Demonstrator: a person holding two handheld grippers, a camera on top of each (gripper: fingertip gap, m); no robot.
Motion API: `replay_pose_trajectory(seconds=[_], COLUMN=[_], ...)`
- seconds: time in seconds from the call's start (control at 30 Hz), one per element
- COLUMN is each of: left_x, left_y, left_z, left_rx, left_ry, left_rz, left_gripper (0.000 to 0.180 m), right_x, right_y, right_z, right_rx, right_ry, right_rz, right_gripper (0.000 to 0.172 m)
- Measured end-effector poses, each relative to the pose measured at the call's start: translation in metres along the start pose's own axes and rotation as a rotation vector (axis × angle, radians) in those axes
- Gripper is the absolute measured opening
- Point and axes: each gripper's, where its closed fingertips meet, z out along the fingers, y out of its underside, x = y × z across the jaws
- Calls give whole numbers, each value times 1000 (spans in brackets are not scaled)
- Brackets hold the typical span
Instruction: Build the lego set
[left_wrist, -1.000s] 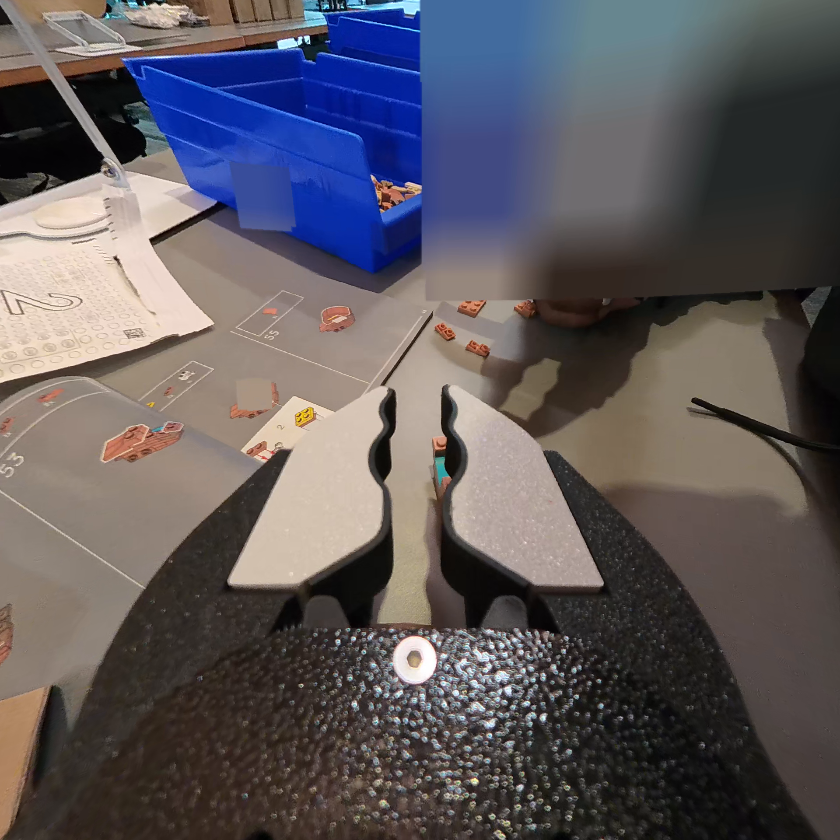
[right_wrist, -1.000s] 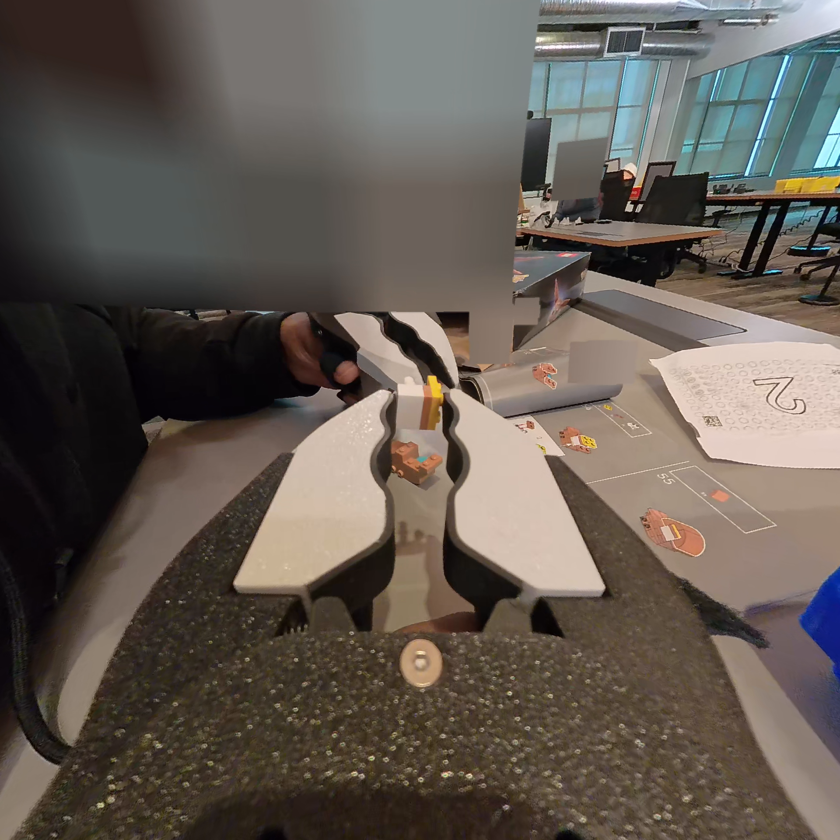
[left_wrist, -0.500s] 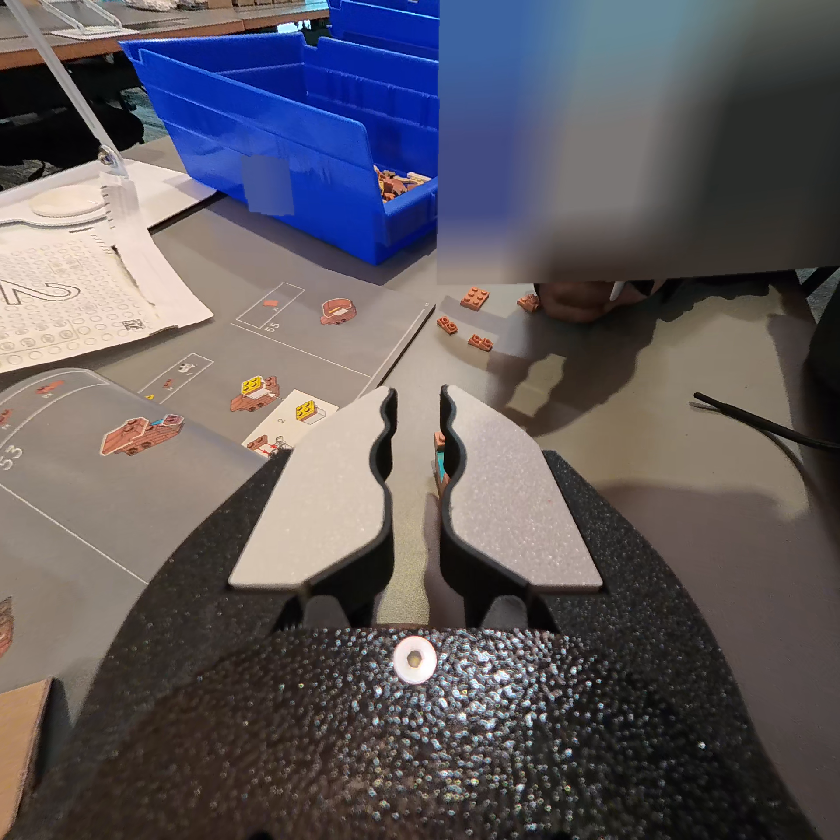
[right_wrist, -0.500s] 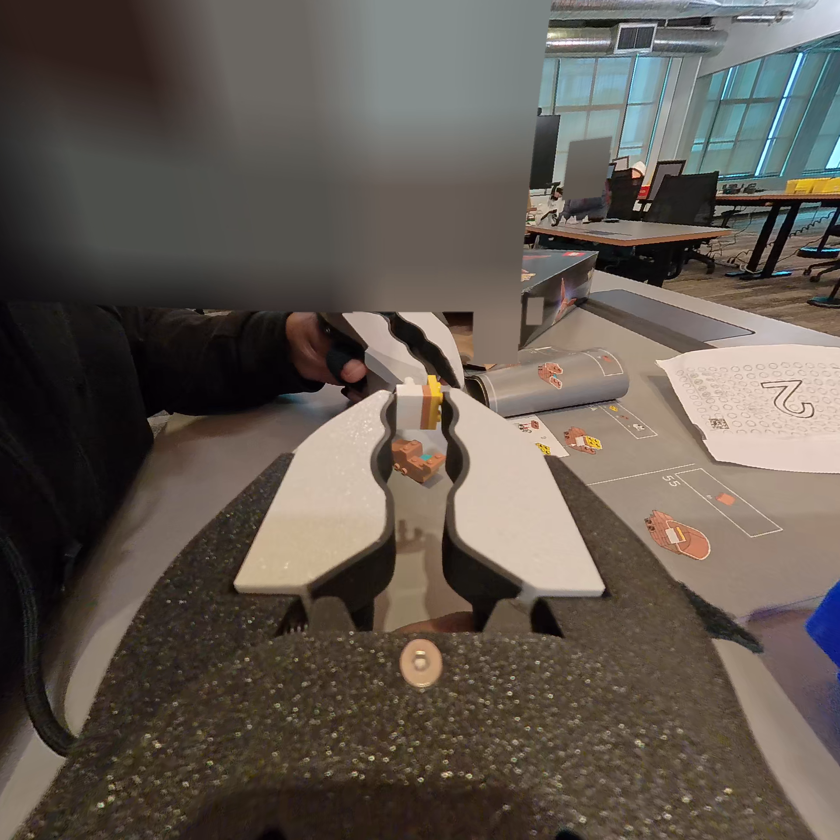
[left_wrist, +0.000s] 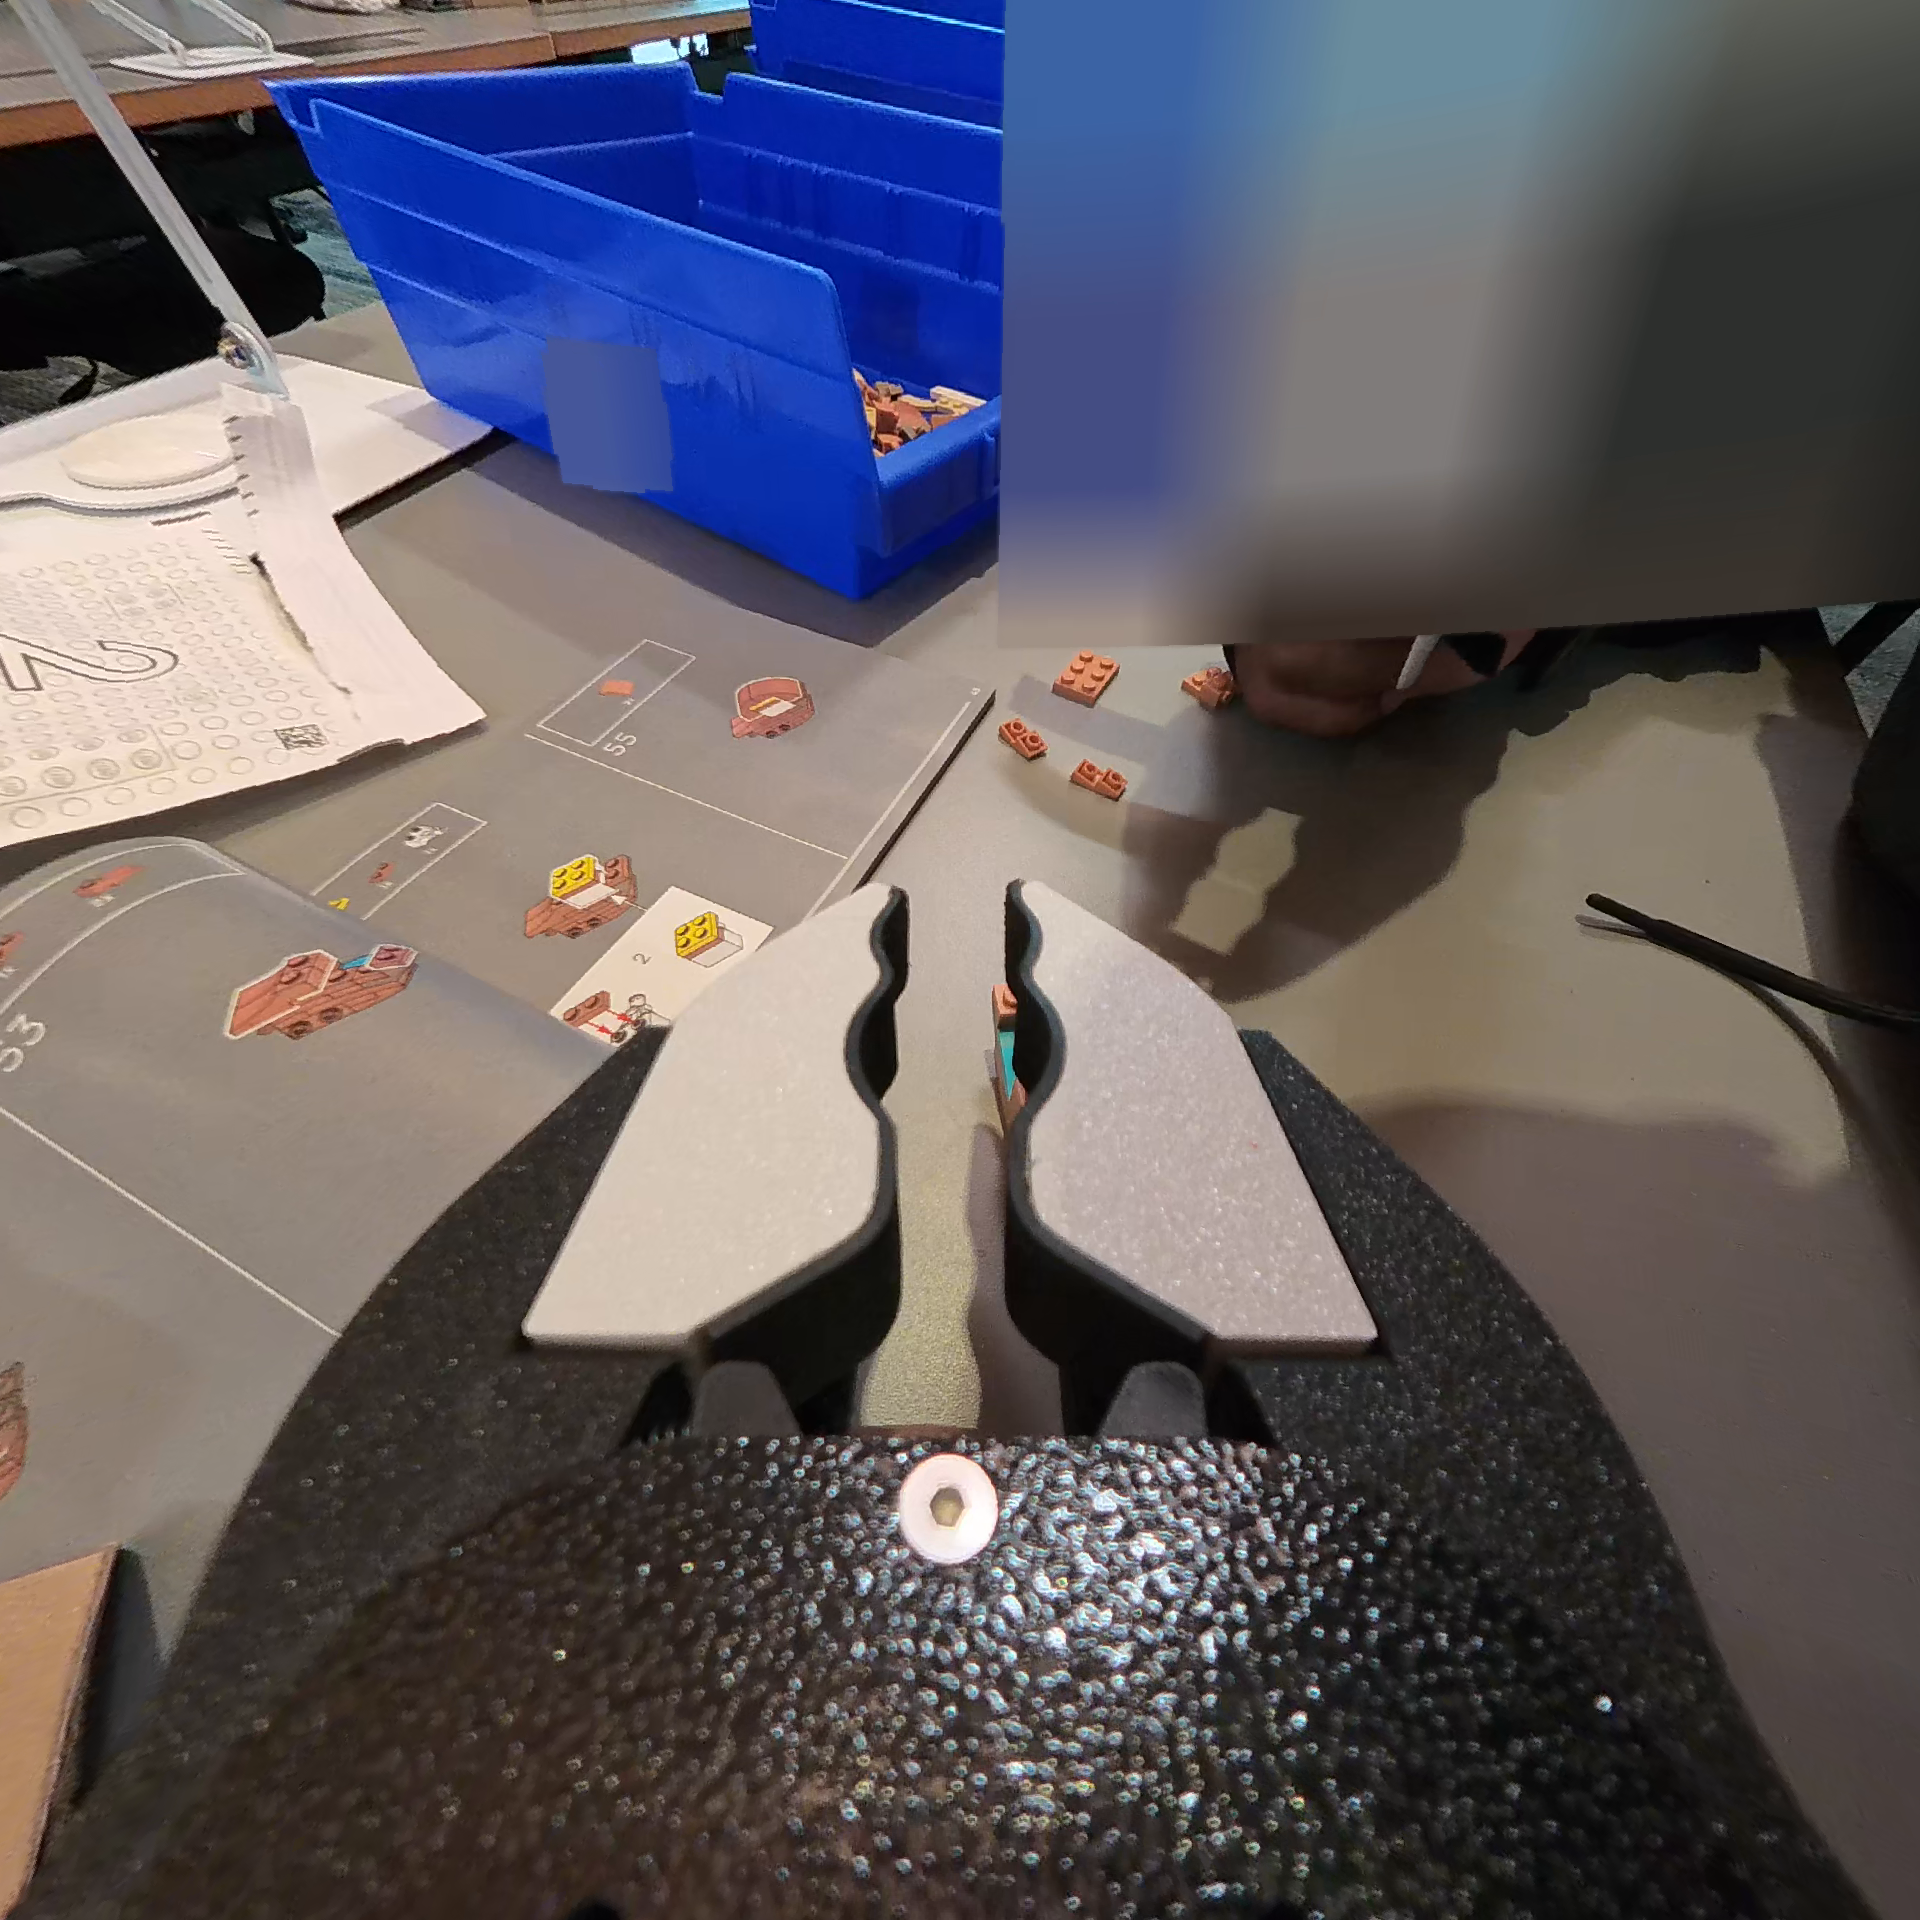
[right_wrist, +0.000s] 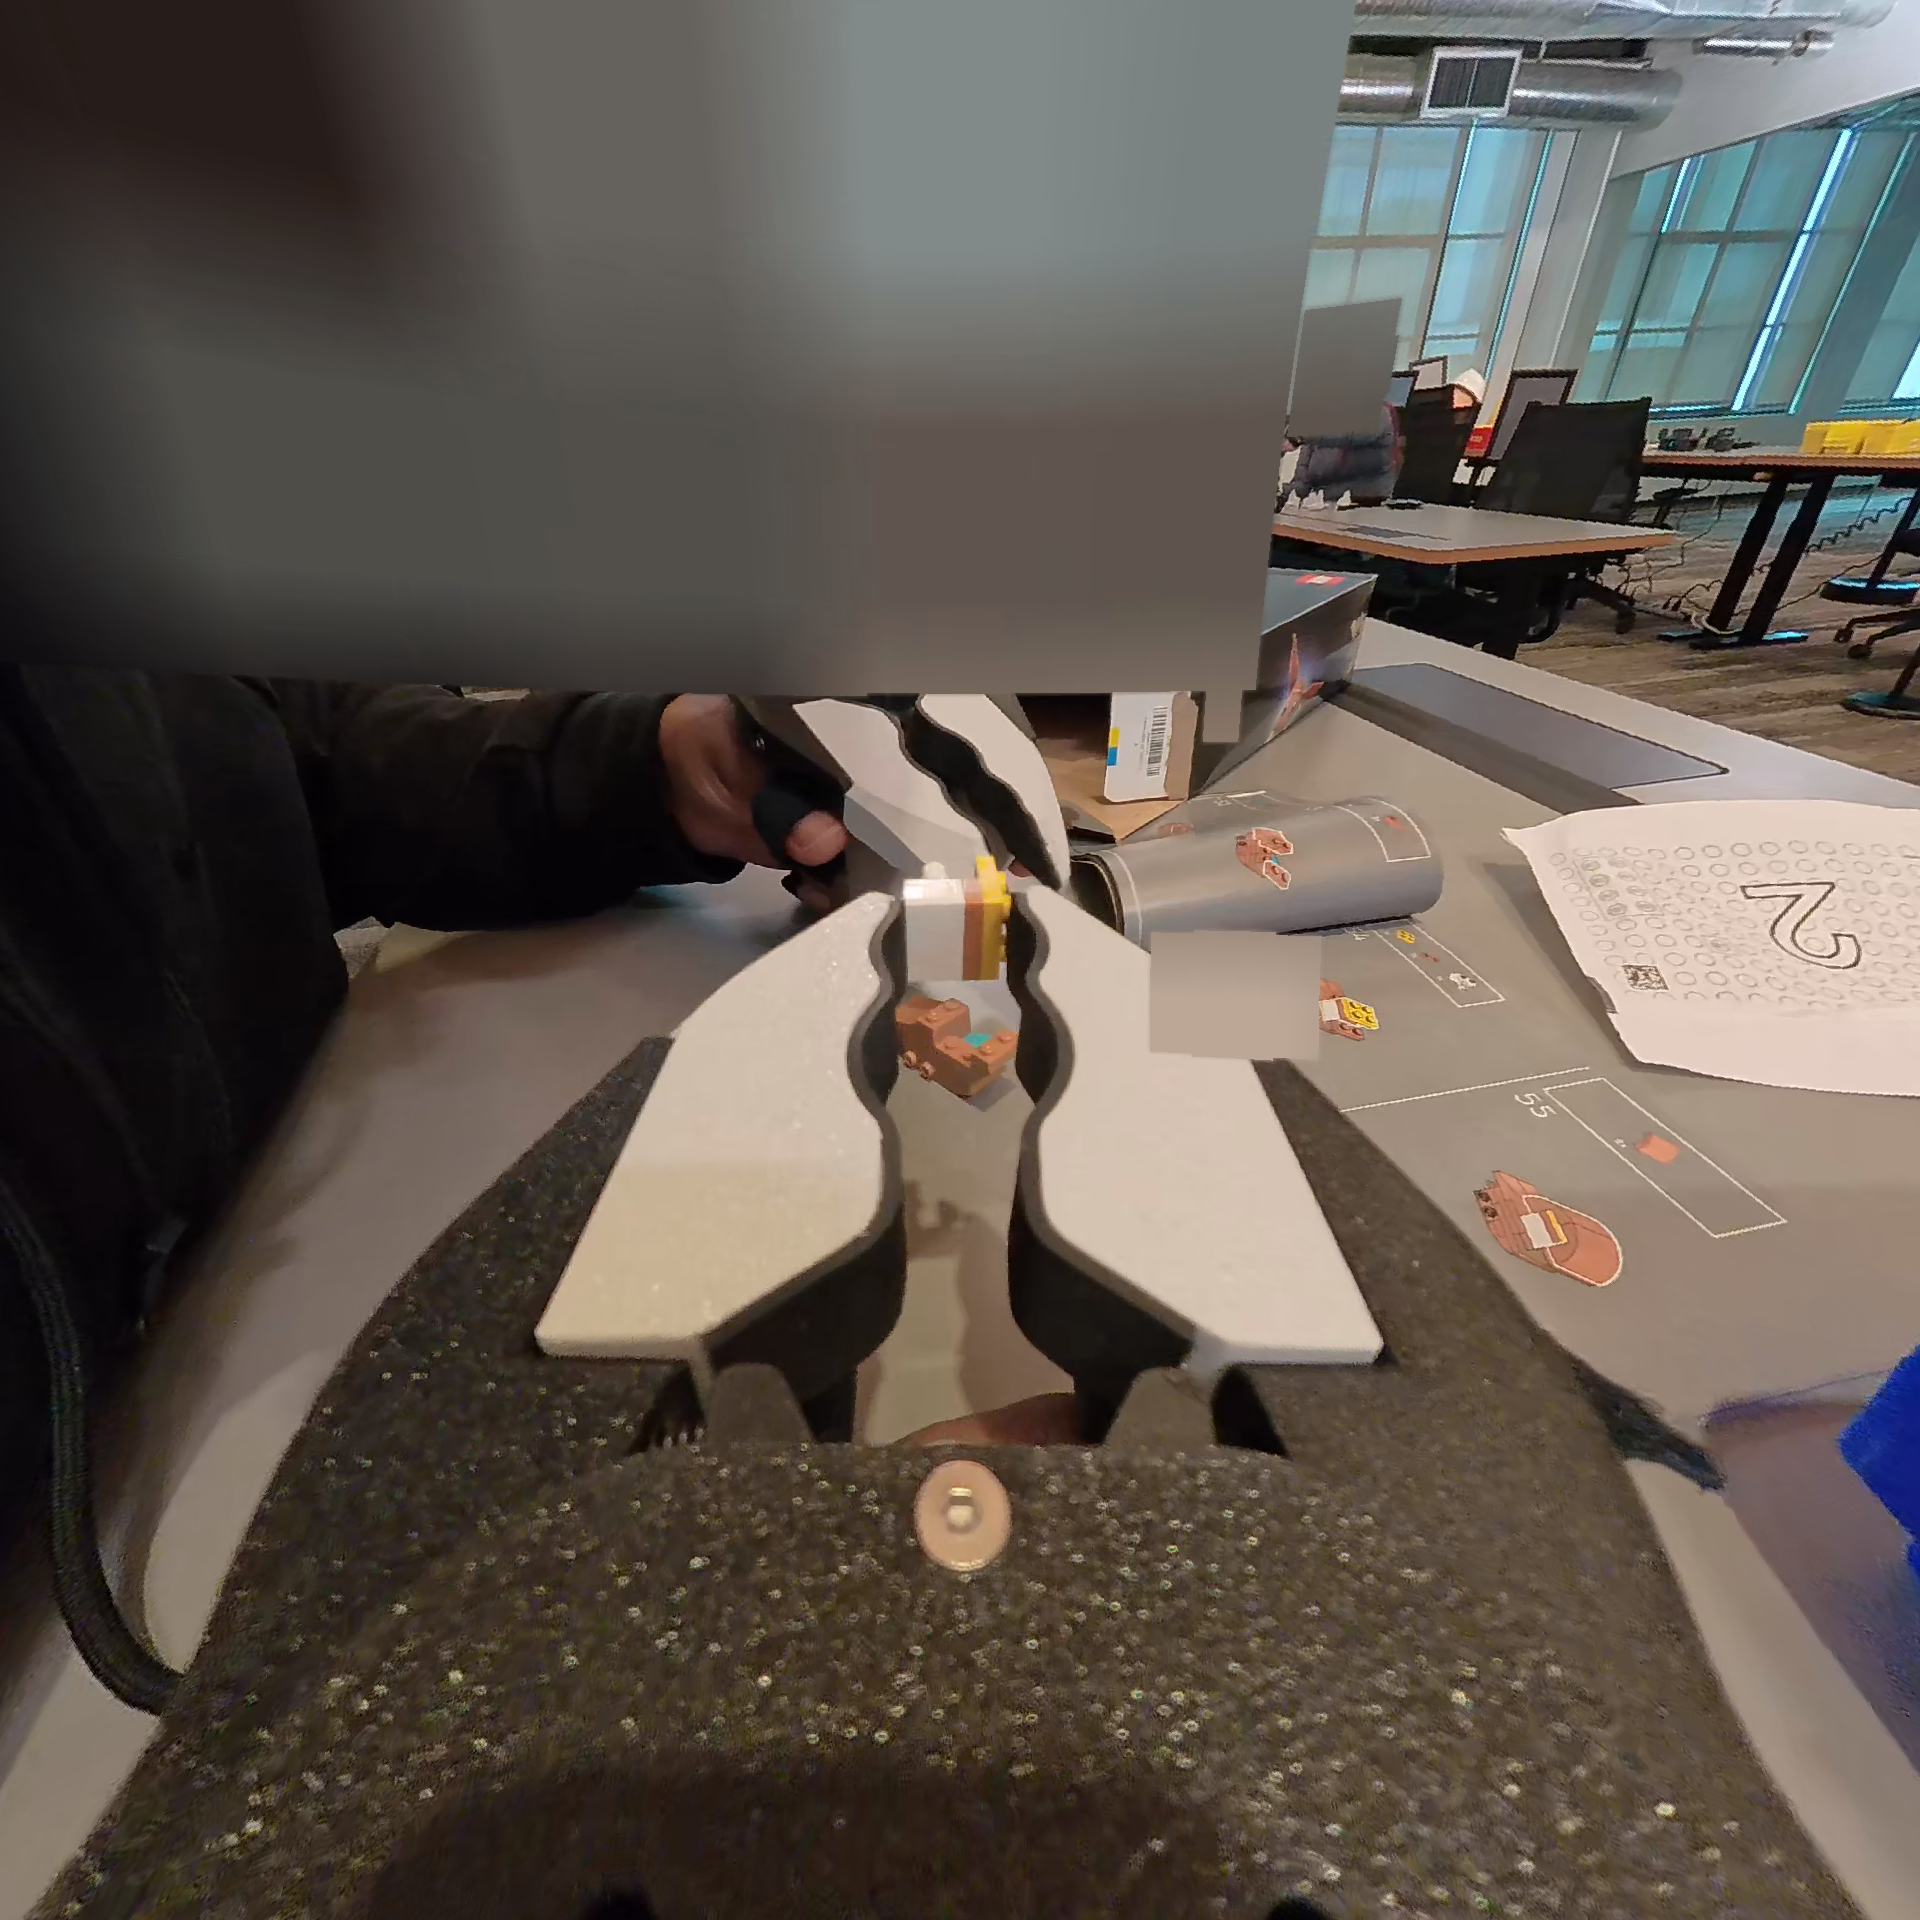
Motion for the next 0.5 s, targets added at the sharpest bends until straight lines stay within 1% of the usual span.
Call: replay_pose_trajectory(seconds=[0.3, 0.5], left_x=[0, -8], left_y=[0, 1], left_z=[0, -3], left_rx=[-1, 3], left_ry=[4, -11], left_rz=[-4, -43], left_gripper=[17, 17], right_x=[-1, 2], right_y=[0, -2], right_z=[0, 0], right_rx=[2, 15], right_ry=[-4, 28], right_rz=[0, -8], right_gripper=[18, 18])
